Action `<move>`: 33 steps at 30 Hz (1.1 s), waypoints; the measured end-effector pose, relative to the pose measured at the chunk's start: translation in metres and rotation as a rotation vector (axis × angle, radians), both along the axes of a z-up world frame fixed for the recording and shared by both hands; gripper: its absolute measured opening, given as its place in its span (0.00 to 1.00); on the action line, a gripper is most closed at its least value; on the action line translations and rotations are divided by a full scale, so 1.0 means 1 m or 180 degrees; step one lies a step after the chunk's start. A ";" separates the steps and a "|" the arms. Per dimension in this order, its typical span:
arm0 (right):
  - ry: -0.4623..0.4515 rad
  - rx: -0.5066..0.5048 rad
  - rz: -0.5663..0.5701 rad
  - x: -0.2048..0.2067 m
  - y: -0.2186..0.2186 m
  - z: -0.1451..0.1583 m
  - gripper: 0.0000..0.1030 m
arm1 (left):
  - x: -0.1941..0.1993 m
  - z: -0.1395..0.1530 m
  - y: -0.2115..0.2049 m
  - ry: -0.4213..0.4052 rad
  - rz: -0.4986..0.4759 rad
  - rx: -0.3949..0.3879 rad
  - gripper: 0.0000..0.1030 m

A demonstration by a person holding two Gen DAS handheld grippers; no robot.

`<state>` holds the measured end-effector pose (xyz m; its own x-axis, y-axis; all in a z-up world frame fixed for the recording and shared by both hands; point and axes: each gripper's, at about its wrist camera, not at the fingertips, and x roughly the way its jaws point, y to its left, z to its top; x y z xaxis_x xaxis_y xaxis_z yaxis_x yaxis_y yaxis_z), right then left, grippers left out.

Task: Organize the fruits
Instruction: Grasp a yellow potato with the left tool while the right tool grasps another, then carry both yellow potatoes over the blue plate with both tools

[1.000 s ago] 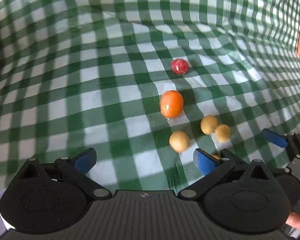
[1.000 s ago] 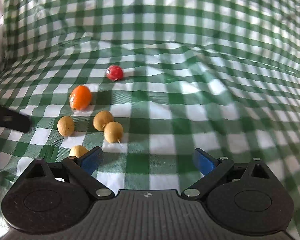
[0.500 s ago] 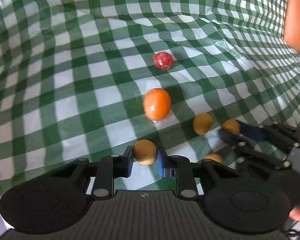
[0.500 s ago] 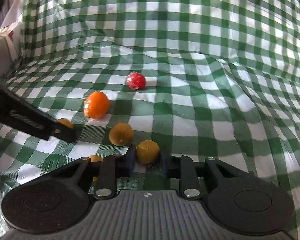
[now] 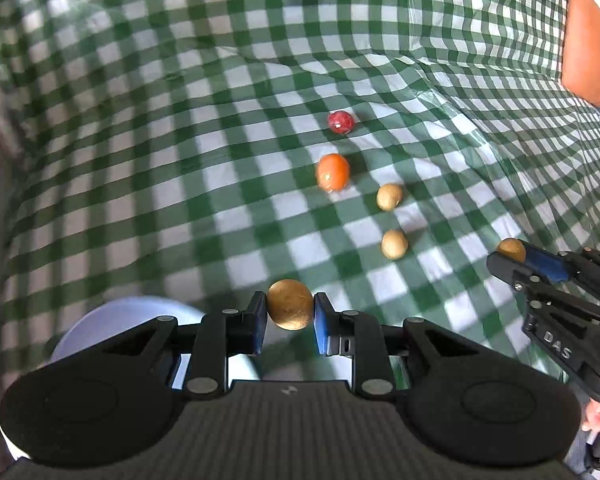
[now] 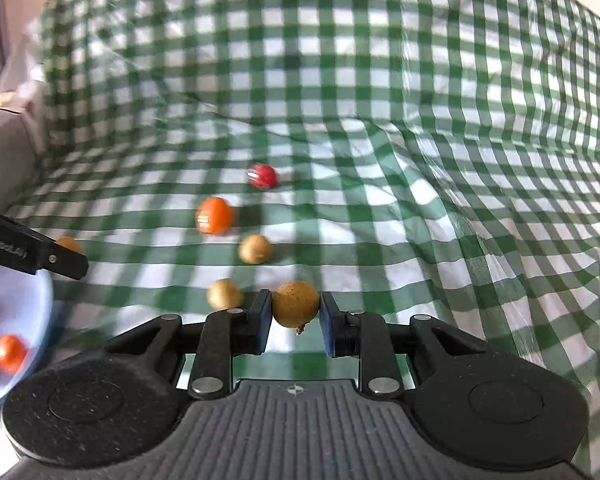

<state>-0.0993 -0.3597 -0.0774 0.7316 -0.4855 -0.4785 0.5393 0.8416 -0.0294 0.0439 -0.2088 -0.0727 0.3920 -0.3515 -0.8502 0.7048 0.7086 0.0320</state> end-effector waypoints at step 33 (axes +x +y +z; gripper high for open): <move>-0.0009 -0.0237 0.1468 -0.058 0.278 0.060 0.26 | -0.105 0.082 0.266 -0.0143 0.1057 -0.0270 0.27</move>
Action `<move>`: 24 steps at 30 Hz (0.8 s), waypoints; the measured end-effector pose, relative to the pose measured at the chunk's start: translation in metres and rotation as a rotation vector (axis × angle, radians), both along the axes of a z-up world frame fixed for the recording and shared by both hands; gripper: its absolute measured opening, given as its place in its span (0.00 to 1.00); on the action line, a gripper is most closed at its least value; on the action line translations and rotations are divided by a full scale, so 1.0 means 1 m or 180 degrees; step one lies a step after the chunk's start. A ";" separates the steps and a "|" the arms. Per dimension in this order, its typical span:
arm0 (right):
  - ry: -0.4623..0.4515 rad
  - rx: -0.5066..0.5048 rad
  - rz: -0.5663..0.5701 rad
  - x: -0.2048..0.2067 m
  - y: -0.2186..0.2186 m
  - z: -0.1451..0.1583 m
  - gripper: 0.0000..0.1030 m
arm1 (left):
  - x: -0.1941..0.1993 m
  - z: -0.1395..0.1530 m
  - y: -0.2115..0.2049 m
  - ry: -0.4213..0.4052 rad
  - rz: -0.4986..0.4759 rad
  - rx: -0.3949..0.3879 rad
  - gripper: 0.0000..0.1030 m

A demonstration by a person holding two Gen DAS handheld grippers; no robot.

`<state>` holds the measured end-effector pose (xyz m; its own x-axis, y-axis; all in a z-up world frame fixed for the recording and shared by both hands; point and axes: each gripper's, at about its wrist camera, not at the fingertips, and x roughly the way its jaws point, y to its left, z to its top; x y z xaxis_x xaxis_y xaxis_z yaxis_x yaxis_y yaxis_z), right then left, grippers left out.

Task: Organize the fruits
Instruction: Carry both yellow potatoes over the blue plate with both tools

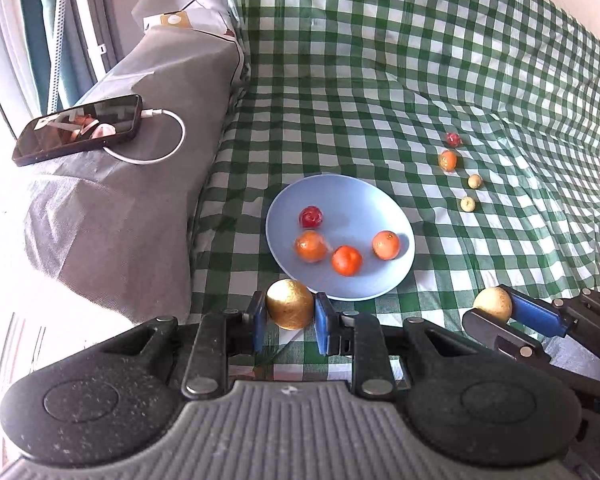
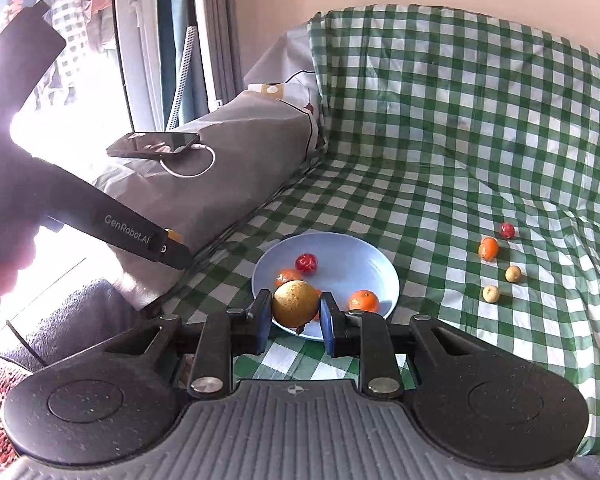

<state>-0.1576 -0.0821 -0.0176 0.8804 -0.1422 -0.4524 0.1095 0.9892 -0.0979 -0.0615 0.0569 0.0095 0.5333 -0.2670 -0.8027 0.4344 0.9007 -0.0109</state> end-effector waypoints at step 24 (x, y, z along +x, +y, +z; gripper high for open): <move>0.0210 0.0069 -0.0126 0.038 -0.030 -0.014 0.26 | 0.044 -0.023 -0.022 0.0161 0.0009 0.0084 0.27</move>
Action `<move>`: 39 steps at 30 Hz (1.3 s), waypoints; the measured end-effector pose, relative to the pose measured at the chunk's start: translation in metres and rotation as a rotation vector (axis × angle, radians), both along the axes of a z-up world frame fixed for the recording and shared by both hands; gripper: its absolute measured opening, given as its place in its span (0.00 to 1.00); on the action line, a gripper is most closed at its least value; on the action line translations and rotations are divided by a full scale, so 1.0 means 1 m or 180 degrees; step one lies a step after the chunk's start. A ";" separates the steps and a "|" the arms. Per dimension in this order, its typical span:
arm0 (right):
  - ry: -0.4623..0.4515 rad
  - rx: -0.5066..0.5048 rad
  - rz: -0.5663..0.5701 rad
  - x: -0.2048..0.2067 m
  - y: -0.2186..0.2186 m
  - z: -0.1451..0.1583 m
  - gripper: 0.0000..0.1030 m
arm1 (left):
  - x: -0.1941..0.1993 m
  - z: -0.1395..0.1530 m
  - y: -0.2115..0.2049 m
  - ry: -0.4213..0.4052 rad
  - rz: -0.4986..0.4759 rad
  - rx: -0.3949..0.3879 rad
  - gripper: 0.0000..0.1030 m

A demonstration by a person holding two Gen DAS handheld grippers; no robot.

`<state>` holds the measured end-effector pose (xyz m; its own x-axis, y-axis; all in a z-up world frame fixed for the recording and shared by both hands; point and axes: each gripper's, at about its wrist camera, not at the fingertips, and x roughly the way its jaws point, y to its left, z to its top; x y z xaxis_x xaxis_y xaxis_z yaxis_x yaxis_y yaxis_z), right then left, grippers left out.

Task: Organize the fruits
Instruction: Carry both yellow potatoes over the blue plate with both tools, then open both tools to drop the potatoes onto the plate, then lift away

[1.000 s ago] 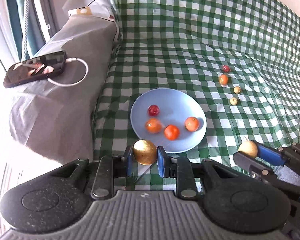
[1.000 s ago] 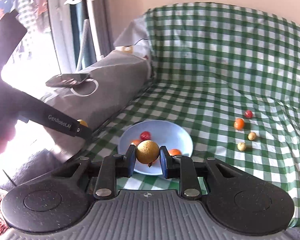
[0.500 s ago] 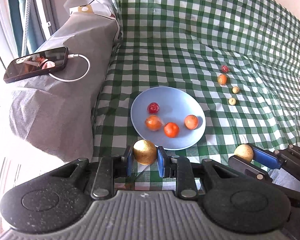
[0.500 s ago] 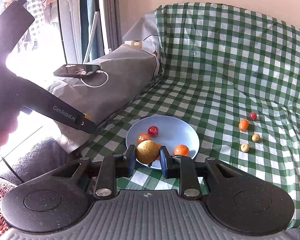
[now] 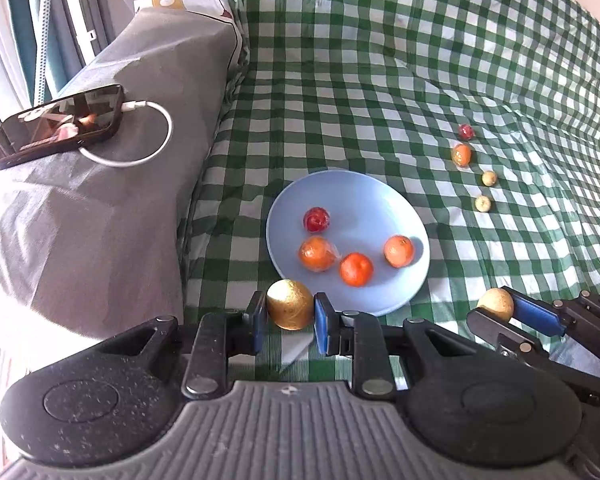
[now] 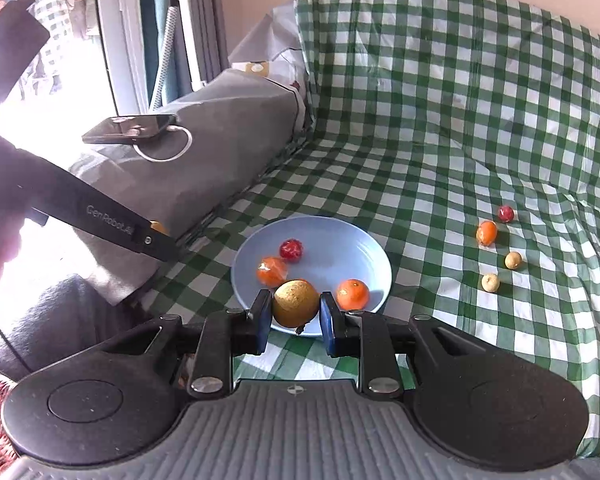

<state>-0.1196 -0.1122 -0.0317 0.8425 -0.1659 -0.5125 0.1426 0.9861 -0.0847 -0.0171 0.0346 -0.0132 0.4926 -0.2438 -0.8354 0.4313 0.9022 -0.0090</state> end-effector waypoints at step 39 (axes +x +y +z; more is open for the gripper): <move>0.0509 0.0022 0.0014 0.150 -0.067 -0.047 0.62 | 0.112 -0.065 -0.082 -0.0031 -0.0322 0.0187 1.00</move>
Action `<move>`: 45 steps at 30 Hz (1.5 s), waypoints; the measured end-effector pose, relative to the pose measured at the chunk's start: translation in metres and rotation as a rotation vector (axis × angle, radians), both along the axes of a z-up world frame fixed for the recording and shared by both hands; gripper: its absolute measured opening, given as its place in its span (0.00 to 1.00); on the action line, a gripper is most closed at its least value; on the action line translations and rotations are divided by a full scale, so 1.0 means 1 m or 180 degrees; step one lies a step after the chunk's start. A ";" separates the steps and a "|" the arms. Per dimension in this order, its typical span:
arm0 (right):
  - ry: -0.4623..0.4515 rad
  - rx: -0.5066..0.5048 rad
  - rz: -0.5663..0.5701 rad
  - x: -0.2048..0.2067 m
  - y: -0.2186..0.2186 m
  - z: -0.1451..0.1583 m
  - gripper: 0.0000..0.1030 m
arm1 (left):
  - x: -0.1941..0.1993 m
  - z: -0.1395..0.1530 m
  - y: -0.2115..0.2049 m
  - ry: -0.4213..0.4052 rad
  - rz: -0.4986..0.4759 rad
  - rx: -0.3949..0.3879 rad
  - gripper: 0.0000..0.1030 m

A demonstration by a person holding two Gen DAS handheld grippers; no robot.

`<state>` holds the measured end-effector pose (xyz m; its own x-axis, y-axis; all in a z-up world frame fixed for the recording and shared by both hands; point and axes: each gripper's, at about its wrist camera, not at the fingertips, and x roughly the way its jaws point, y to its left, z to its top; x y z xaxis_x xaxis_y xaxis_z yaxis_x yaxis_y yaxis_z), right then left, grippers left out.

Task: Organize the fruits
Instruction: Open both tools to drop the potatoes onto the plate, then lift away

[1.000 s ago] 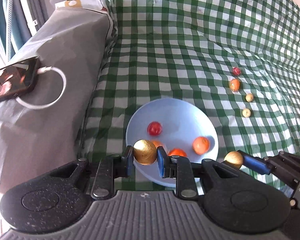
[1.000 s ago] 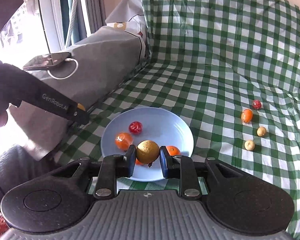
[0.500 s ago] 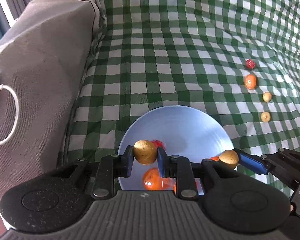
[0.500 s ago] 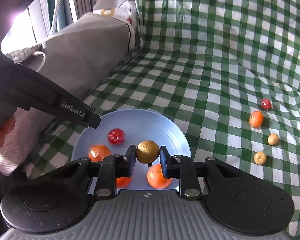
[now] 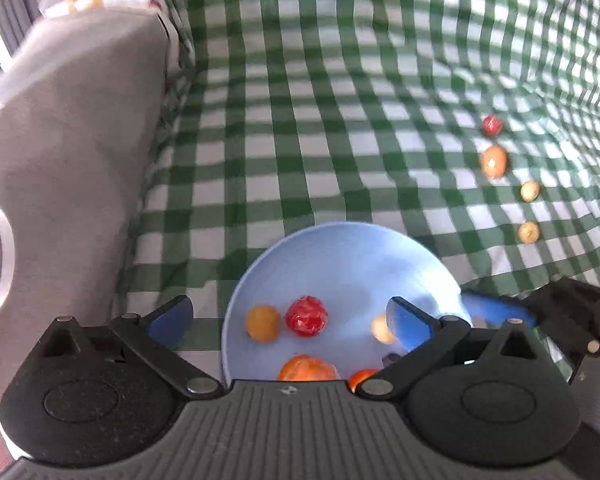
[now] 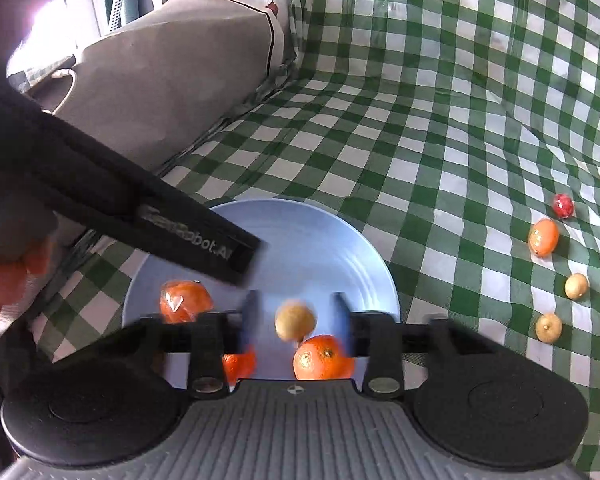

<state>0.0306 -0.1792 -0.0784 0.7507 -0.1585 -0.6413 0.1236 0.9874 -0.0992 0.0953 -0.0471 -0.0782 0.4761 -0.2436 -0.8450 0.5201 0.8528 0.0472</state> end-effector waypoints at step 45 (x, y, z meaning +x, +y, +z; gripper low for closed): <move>-0.0704 -0.0136 -0.0465 -0.190 0.093 0.063 0.97 | -0.170 0.087 0.088 -0.0408 0.0385 0.0029 1.00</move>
<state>-0.1597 -0.0858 -0.0153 0.8391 -0.2988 -0.4546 0.2878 0.9530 -0.0952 -0.0742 0.0412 0.0087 0.6054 -0.1706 -0.7774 0.4028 0.9081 0.1144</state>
